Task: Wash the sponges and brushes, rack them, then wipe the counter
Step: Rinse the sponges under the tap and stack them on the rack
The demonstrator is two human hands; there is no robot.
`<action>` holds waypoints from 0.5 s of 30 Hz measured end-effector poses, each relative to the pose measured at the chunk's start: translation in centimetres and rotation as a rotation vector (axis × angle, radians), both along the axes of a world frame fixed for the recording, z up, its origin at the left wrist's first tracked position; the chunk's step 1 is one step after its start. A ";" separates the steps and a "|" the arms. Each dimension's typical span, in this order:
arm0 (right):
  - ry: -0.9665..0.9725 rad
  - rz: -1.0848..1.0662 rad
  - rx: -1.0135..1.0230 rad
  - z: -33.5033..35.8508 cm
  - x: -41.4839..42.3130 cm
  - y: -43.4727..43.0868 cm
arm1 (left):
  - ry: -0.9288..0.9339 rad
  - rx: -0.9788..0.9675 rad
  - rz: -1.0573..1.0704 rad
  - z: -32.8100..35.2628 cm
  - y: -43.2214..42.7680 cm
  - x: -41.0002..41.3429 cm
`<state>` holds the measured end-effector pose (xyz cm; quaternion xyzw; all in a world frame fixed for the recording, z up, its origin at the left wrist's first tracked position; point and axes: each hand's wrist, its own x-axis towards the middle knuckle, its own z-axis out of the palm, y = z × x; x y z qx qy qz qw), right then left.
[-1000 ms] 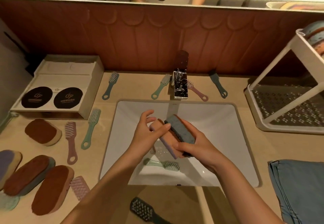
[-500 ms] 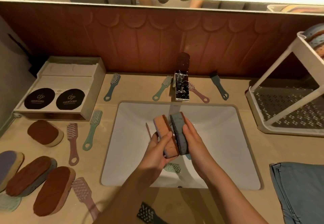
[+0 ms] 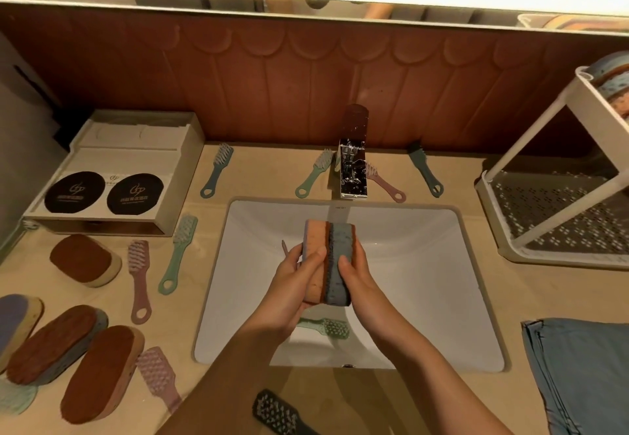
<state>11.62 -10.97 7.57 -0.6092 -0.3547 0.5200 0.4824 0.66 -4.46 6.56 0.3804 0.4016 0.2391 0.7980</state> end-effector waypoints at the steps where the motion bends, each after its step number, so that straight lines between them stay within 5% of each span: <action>1: -0.020 0.007 -0.004 -0.1 -0.1 0.0 | -0.006 -0.002 -0.019 0.0 0.1 -0.1; 9: -0.134 0.034 -0.085 1.6 1.8 -0.5 | 0.202 0.140 -0.181 1.0 1.7 -1.3; 15: -0.175 0.084 -0.053 3.2 3.6 0.7 | 0.328 0.326 -0.550 3.3 3.4 -1.5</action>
